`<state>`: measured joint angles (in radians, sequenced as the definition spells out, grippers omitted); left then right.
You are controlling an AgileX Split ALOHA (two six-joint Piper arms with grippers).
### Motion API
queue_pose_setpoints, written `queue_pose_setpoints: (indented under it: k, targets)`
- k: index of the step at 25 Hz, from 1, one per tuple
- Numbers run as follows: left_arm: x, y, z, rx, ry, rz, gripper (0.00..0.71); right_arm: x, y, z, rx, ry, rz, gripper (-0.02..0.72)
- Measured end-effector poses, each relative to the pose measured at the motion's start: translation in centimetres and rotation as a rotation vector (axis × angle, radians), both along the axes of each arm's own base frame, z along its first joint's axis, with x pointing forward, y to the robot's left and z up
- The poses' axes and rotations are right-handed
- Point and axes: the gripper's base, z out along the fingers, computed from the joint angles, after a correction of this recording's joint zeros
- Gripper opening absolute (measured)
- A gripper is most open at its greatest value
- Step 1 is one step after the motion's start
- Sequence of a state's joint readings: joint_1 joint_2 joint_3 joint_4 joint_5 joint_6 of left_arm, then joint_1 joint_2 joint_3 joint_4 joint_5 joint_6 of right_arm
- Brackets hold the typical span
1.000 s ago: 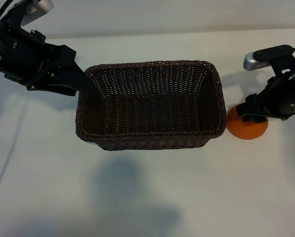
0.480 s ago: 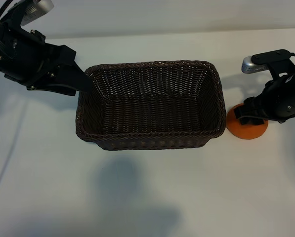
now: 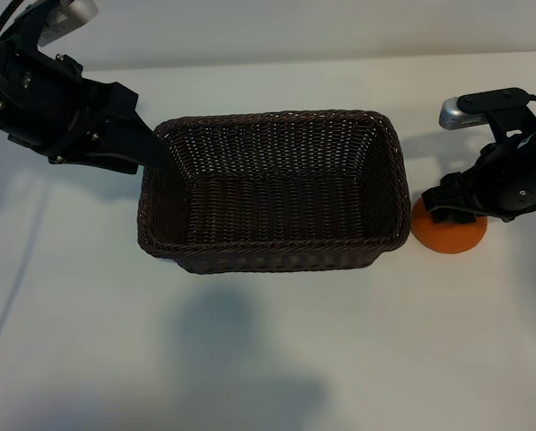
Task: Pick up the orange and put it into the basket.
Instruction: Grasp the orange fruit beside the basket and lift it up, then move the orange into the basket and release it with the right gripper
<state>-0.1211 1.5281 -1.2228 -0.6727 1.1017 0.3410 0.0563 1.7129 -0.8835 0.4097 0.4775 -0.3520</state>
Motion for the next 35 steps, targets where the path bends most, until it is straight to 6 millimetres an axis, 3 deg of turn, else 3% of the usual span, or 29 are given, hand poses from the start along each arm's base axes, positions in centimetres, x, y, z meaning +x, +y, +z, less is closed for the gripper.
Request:
queue_pose_setpoints:
  k: [9, 11, 16, 18, 35]
  targets:
    - [0.0, 0.0, 0.0, 0.000, 0.000, 0.000, 0.454, 0.3, 0.1, -1.2, 0.017, 0.032, -0.024, 0.519]
    - [0.0, 0.0, 0.0, 0.000, 0.000, 0.000, 0.454, 0.3, 0.1, -1.2, 0.019, 0.032, -0.026, 0.453]
    - [0.0, 0.0, 0.0, 0.000, 0.000, 0.000, 0.454, 0.3, 0.1, -1.2, 0.019, 0.032, -0.026, 0.115]
    - [0.0, 0.0, 0.0, 0.000, 0.000, 0.000, 0.454, 0.3, 0.1, -1.2, 0.019, 0.033, -0.026, 0.064]
    - [0.0, 0.0, 0.0, -0.004, 0.000, 0.001, 0.454, 0.5, 0.4, 0.0, 0.039, 0.059, 0.006, 0.045]
